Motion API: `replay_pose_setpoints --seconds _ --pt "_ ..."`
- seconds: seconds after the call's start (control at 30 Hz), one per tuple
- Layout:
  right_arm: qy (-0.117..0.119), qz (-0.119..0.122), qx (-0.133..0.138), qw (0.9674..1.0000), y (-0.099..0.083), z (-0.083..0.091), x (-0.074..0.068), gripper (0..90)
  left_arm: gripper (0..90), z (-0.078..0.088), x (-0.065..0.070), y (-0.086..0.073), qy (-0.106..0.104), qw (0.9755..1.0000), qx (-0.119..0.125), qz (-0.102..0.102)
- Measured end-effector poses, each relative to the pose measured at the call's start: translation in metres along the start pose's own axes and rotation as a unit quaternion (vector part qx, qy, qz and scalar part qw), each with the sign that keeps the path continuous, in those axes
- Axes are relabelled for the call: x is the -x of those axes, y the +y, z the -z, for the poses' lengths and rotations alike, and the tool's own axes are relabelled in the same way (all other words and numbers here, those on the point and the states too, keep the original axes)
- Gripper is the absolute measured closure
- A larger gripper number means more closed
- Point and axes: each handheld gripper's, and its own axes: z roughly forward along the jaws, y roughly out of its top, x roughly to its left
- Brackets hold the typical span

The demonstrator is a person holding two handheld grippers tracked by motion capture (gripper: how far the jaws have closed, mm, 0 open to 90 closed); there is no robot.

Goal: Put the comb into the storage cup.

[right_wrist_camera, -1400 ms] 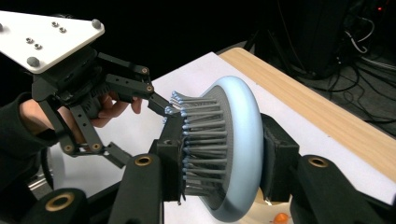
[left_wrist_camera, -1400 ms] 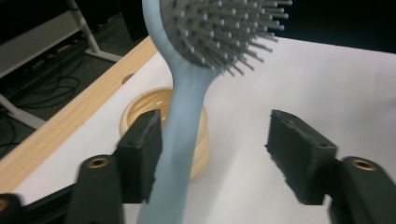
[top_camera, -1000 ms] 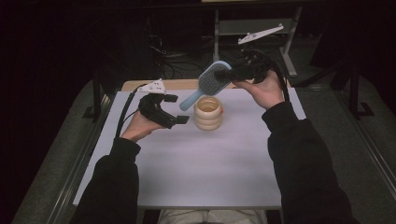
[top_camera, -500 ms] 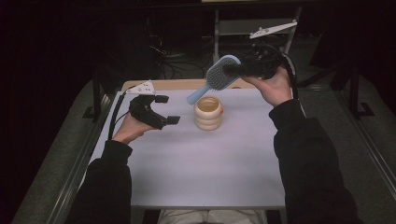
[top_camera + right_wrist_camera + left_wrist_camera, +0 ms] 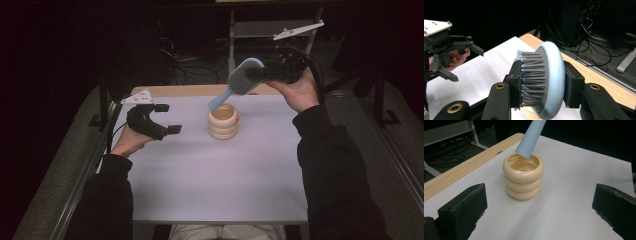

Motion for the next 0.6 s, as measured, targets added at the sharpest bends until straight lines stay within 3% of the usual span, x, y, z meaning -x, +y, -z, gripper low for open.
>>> replay_pose_setpoints --seconds 0.3,0.43,0.6 --pt "-0.012 -0.002 -0.006 0.9999 -0.002 0.0 0.006 56.9 0.0 0.015 -0.006 -0.016 0.019 0.9996 0.015 0.013" --pt "-0.017 -0.004 -0.011 0.9998 -0.003 0.001 0.009 57.0 0.0 0.024 -0.006 -0.024 0.017 0.9992 0.029 0.02" --pt "-0.023 -0.003 -0.016 0.9996 -0.004 -0.001 0.011 56.9 0.0 0.031 -0.008 -0.034 0.026 0.9989 0.029 0.026"
